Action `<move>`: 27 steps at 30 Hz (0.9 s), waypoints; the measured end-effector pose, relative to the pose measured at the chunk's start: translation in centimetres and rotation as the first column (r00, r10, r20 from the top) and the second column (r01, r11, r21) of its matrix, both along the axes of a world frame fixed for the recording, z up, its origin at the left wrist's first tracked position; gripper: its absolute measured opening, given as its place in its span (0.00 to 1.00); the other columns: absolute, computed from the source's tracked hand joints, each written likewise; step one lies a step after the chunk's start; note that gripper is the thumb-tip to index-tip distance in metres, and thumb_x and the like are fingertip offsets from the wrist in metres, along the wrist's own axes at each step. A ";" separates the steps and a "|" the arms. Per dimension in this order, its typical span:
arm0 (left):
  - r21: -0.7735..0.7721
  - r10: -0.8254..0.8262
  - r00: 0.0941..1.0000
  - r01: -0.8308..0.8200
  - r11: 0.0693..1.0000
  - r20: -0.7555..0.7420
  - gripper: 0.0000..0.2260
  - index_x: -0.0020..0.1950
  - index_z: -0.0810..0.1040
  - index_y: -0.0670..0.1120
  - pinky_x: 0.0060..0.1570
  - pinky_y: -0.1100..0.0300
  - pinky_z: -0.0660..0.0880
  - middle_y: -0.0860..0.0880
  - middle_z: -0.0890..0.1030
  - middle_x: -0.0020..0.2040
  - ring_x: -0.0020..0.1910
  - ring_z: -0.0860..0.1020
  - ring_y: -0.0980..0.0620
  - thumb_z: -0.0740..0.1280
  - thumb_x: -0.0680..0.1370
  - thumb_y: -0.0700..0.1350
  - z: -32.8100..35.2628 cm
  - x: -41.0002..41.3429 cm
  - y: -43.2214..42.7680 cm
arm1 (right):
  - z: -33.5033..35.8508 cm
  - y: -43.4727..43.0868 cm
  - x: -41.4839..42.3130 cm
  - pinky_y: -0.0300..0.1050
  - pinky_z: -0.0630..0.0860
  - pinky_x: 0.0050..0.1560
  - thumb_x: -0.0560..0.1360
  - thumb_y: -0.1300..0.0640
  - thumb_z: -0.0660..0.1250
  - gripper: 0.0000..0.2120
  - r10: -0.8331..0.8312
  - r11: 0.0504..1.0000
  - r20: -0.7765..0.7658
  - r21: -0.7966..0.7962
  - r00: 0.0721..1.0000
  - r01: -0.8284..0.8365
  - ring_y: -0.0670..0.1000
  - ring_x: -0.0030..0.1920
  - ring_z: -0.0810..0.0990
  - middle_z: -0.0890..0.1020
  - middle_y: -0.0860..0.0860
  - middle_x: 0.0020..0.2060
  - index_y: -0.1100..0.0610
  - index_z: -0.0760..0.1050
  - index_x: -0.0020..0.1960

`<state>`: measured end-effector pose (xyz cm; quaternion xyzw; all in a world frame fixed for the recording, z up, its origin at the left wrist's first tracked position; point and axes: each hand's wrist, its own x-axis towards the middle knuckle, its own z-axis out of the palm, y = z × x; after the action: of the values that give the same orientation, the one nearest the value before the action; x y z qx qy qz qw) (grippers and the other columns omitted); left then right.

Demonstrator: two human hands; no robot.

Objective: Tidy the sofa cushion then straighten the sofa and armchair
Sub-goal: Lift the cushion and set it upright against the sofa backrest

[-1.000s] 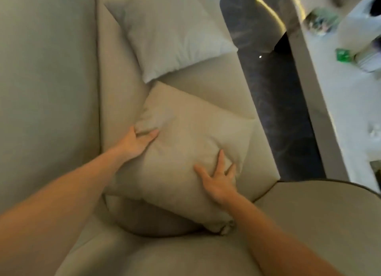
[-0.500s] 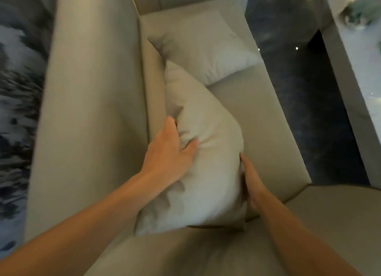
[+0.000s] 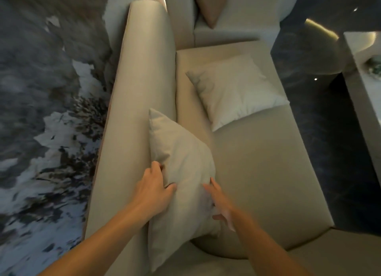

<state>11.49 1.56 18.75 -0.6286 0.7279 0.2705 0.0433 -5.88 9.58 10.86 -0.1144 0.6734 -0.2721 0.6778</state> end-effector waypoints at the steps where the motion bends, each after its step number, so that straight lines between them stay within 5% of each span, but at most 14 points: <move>1: -0.017 -0.040 0.994 0.042 0.999 0.100 0.22 0.57 0.63 0.48 0.50 0.48 0.73 0.44 0.71 0.57 0.56 0.76 0.39 0.68 0.73 0.56 1.1 -1.0 -0.5 | 1.1 0.0 -1.2 0.57 0.73 0.62 0.78 0.39 0.60 0.30 0.058 0.998 -0.011 0.015 0.998 -0.058 0.57 0.64 0.72 0.69 0.49 0.71 0.41 0.57 0.77; 5: -0.122 -0.233 0.916 0.285 0.951 0.326 0.21 0.61 0.65 0.46 0.50 0.49 0.74 0.44 0.72 0.59 0.57 0.77 0.39 0.64 0.75 0.57 5.3 -6.4 -3.4 | 5.7 -2.2 -7.0 0.50 0.75 0.55 0.78 0.44 0.61 0.17 0.163 0.986 -0.111 -0.001 0.980 -0.164 0.53 0.53 0.77 0.79 0.53 0.61 0.49 0.74 0.64; 9: 0.011 -0.318 0.939 0.319 0.948 0.130 0.17 0.57 0.75 0.48 0.53 0.53 0.74 0.43 0.79 0.58 0.57 0.77 0.41 0.63 0.75 0.57 4.8 -14.2 -9.3 | 8.3 -8.3 -13.1 0.46 0.75 0.46 0.79 0.50 0.62 0.07 0.183 0.979 -0.310 -0.026 0.933 -0.200 0.53 0.48 0.77 0.80 0.53 0.53 0.49 0.77 0.51; 12: 0.108 -0.268 0.963 0.269 0.957 -0.024 0.17 0.59 0.75 0.46 0.54 0.51 0.76 0.42 0.80 0.59 0.56 0.78 0.40 0.64 0.75 0.53 -0.1 -19.0 -14.4 | 7.0 -12.9 -17.0 0.47 0.76 0.46 0.78 0.51 0.64 0.14 0.123 0.984 -0.502 -0.049 0.856 -0.170 0.53 0.46 0.76 0.78 0.53 0.50 0.51 0.76 0.62; 16: 0.212 -0.037 0.991 0.064 0.975 -0.126 0.25 0.68 0.67 0.41 0.58 0.50 0.73 0.38 0.74 0.65 0.62 0.74 0.37 0.64 0.76 0.55 -10.0 -21.9 -21.9 | 2.0 -17.7 -19.7 0.58 0.77 0.61 0.78 0.49 0.63 0.27 0.044 0.998 -0.680 0.005 0.732 -0.056 0.58 0.61 0.76 0.76 0.56 0.64 0.49 0.63 0.75; 21: 0.487 0.241 0.961 -0.147 0.861 -0.137 0.36 0.73 0.61 0.37 0.64 0.44 0.70 0.36 0.68 0.71 0.67 0.70 0.35 0.58 0.78 0.64 -19.3 -22.8 -30.4 | -6.6 -25.1 -18.9 0.63 0.79 0.55 0.78 0.48 0.65 0.36 -0.445 0.893 -0.373 -0.109 0.814 0.438 0.64 0.61 0.73 0.65 0.56 0.73 0.42 0.48 0.78; 24: 0.732 0.539 0.789 -0.176 0.659 -0.295 0.34 0.68 0.68 0.44 0.57 0.39 0.73 0.38 0.75 0.65 0.59 0.76 0.35 0.60 0.74 0.69 -22.1 -24.0 -31.7 | -11.2 -29.6 -16.6 0.72 0.75 0.53 0.76 0.48 0.67 0.36 -0.660 0.751 -0.185 -0.139 0.728 0.645 0.64 0.61 0.70 0.62 0.52 0.74 0.34 0.47 0.73; 27: 0.669 0.563 0.713 -0.177 0.722 -0.418 0.25 0.63 0.74 0.42 0.58 0.40 0.75 0.39 0.79 0.60 0.57 0.79 0.36 0.67 0.75 0.60 -23.9 -24.7 -31.8 | -13.9 -32.0 -15.5 0.76 0.74 0.52 0.76 0.45 0.67 0.42 -0.732 0.680 -0.177 -0.124 0.658 0.723 0.66 0.59 0.73 0.65 0.55 0.71 0.28 0.39 0.73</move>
<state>-13.23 -30.26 -5.14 -0.6046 0.4329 0.6663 -0.0551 -21.38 -22.41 -3.00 0.1213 0.7251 -0.5208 0.4340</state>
